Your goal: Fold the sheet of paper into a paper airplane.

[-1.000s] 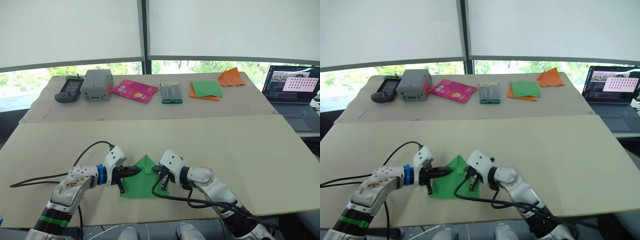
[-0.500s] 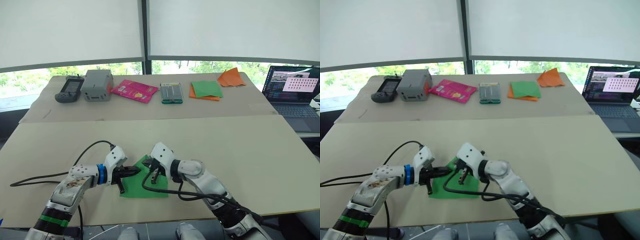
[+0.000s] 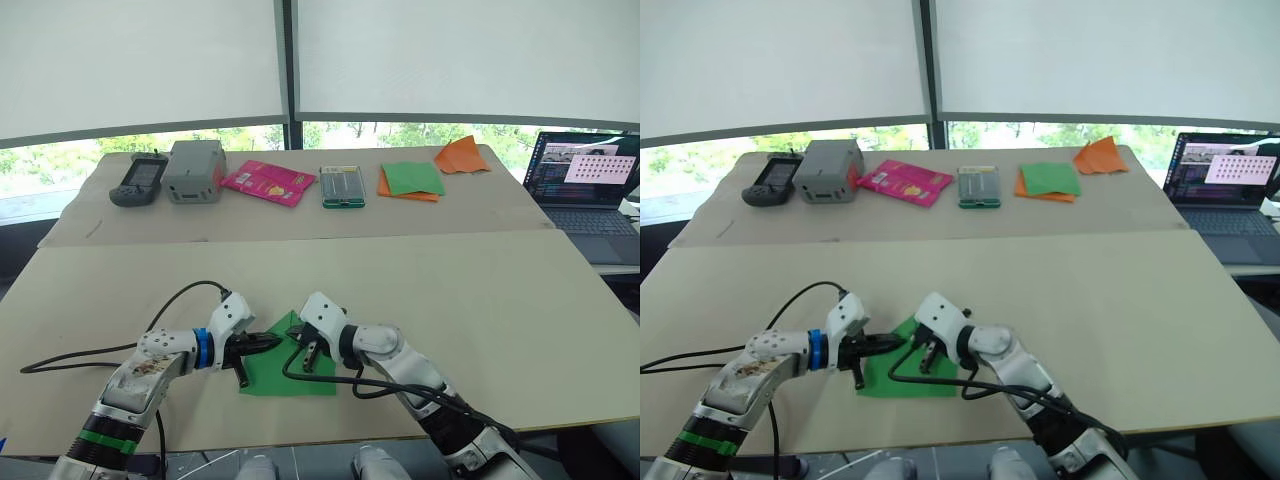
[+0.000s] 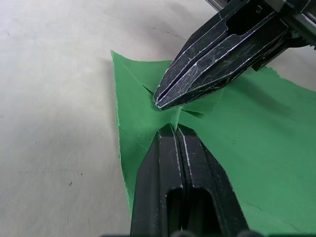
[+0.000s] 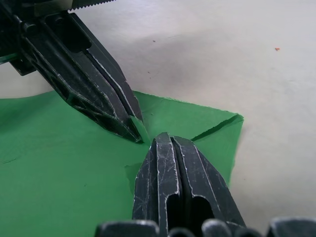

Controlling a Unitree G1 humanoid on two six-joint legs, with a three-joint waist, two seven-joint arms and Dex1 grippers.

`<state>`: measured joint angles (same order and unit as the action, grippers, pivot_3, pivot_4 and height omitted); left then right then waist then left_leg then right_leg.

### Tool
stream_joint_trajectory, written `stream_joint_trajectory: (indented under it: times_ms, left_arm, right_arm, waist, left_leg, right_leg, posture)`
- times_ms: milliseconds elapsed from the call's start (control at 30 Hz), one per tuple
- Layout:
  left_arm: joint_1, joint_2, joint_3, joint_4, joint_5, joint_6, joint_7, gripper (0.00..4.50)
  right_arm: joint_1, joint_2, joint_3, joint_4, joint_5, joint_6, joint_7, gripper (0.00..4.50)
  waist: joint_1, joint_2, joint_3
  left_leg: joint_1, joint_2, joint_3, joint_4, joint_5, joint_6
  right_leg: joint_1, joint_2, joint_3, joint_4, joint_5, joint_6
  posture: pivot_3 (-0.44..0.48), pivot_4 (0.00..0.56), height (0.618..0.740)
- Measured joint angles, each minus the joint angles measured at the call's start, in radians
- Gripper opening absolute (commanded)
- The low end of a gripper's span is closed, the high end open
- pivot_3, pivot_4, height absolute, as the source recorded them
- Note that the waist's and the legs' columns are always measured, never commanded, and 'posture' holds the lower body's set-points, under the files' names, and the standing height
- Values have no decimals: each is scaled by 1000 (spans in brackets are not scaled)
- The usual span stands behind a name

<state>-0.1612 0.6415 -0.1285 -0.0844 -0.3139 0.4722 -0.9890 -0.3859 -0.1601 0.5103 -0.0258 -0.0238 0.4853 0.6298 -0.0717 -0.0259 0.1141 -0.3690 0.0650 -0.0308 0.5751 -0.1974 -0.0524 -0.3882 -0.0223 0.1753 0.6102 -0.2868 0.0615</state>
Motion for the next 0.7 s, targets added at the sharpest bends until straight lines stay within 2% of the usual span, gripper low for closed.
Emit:
stream_joint_trajectory:
  times_ms: [167,333,500,600,700]
  left_arm:
    - [3,7,4,-21,-23,32,-15,2765]
    - [1,49,75,-13,-87,120,-29,2765]
    - [-36,55,101,40,-98,126,-35,1265]
    - [-66,40,99,68,-94,118,-34,192]
    - [-117,14,73,106,-75,106,-31,73]
  right_arm:
    - [-2,12,9,8,-5,1,-1,0]
    - [-3,22,12,13,-6,1,1,0]
    - [-20,27,14,25,-10,1,1,0]
    - [-25,32,14,34,-10,0,1,0]
    - [-32,35,15,42,-11,0,0,0]
  waist:
    - [-2,0,-1]
    - [-8,0,-1]
    - [-13,-1,0]
    - [-14,-1,0]
    - [-15,-1,0]
  left_leg:
    - [0,0,0,0,0,0]
    - [0,1,0,0,0,0]
    - [0,0,0,0,0,0]
    - [0,0,0,0,0,0]
    - [0,0,0,0,0,0]
  right_leg:
    - [0,0,0,1,0,0]
    - [-1,1,0,1,0,0]
    - [-1,1,0,1,0,0]
    - [0,1,0,1,0,0]
    - [0,1,0,1,0,0]
  posture:
    - [0,150,740]
    - [0,150,740]
    - [0,150,740]
    - [0,150,740]
    - [0,150,740]
